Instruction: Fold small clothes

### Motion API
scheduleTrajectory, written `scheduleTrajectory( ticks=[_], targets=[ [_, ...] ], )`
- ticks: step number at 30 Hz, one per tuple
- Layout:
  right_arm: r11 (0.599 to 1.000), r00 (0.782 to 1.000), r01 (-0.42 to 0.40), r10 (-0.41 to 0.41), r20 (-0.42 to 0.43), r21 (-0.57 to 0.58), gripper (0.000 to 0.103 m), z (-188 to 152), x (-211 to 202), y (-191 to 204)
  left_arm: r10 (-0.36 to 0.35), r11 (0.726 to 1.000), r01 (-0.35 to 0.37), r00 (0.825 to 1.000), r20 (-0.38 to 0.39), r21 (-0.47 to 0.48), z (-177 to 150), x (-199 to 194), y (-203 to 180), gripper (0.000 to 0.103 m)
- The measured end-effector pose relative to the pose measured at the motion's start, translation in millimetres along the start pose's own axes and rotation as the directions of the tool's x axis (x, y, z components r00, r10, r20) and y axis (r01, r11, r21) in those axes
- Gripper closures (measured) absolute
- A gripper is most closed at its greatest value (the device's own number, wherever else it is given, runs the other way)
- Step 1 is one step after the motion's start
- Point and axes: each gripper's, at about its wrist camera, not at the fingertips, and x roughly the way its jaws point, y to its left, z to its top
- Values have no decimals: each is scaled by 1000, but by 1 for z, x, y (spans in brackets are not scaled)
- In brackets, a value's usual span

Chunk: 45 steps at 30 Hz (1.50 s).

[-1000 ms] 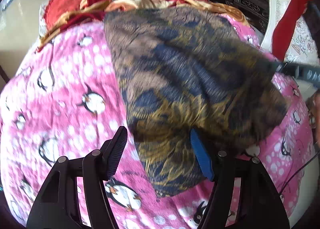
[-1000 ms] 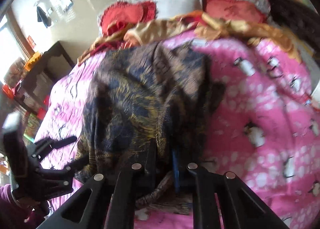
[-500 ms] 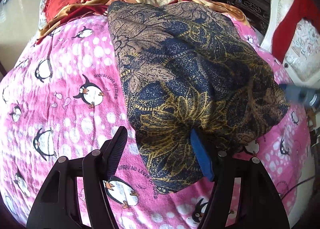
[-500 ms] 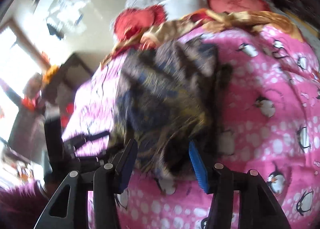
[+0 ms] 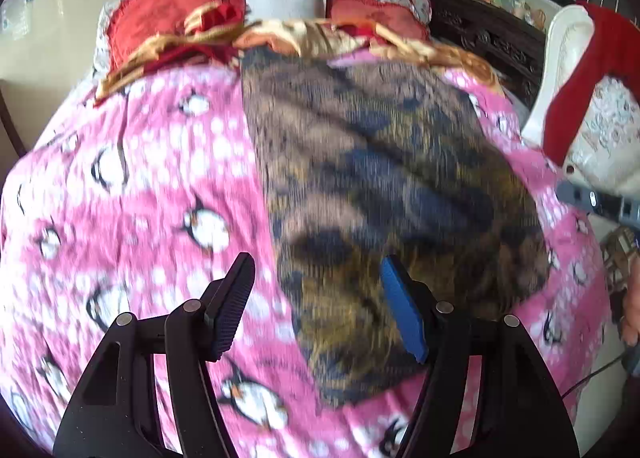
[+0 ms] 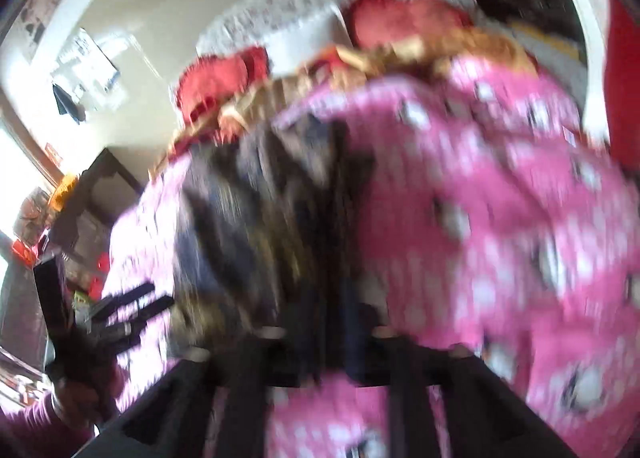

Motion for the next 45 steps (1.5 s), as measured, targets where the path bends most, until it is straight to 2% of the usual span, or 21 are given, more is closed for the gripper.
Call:
scheduleTrajectory(
  ticks=[1, 4, 7, 8, 9, 10, 14, 18, 19, 21, 23, 25, 27, 28, 29, 30, 31, 33, 35, 38, 45],
  targets=[
    [1000, 1000, 22, -22, 19, -11, 39, 12, 5, 5, 5, 1000, -5, 1000, 1, -1, 5, 2, -1, 37],
    [998, 998, 54, -53, 42, -18, 39, 51, 42, 17, 19, 1000, -18, 1000, 8, -13, 17, 8, -1, 37],
    [997, 997, 80, -80, -6, 17, 39, 85, 91, 13, 31, 999, -31, 1000, -5, -27, 24, 17, 2, 37],
    [997, 997, 74, -74, -28, 23, 49, 95, 105, 13, 36, 999, -36, 999, -9, -29, 25, 20, 3, 37],
    [998, 997, 66, -66, -39, 16, 64, 98, 111, 15, 42, 999, -42, 999, -16, -30, 26, 23, 4, 37],
    [998, 997, 63, -63, -42, -2, 90, 101, 115, 17, 42, 999, -42, 999, -22, -33, 27, 26, 5, 37],
    [980, 987, 158, -154, 39, -125, 95, 102, 108, 29, 32, 999, -34, 998, -50, -40, 26, 42, 7, 37],
    [959, 960, 279, -277, 34, -50, 102, 100, 129, 0, 35, 998, -39, 997, -74, -53, 24, 55, 6, 37],
    [955, 955, 297, -297, 2, -23, 102, 98, 135, -10, 35, 998, -39, 996, -76, -57, 24, 55, 6, 37],
    [968, 971, 239, -236, -42, 74, 102, 92, 133, -32, 34, 998, -39, 997, -76, -57, 26, 52, 6, 37],
    [979, 988, 153, -155, 1, 137, 102, 89, 110, -39, 46, 998, -48, 997, -62, -42, 27, 48, 5, 37],
    [986, 990, 135, -140, 37, 102, 101, 91, 88, -28, 64, 997, -66, 997, -53, -28, 28, 45, 3, 37],
    [997, 996, 60, -63, 57, 53, 95, 91, 72, -9, 73, 997, -74, 996, -41, -20, 33, 44, -1, 37],
    [999, 997, 37, -38, 60, 20, 79, 89, 66, 3, 76, 997, -77, 996, -37, -21, 35, 45, -1, 37],
    [999, 998, 28, -26, 63, -28, 52, 87, 63, 19, 77, 997, -78, 996, -37, -25, 37, 46, -2, 37],
    [998, 998, 24, -20, 67, -57, 43, 84, 62, 28, 77, 997, -78, 996, -37, -30, 39, 47, -1, 37],
    [995, 997, 13, -6, 77, -96, 40, 81, 64, 40, 76, 996, -77, 996, -39, -34, 40, 48, -1, 37],
    [988, 998, 26, -16, 69, -151, 42, 77, 76, 57, 82, 996, -83, 995, -48, -32, 43, 52, -1, 37],
    [982, 997, 75, -70, 32, -173, 62, 76, 97, 64, 83, 996, -85, 995, -57, -29, 43, 54, -1, 37],
    [985, 995, 96, -97, -3, -145, 65, 74, 123, 52, 83, 996, -85, 995, -57, -26, 45, 56, 0, 37],
    [983, 994, 103, -98, 42, -151, 63, 74, 128, 46, 81, 996, -83, 995, -62, -31, 47, 60, -1, 37]
  ],
)
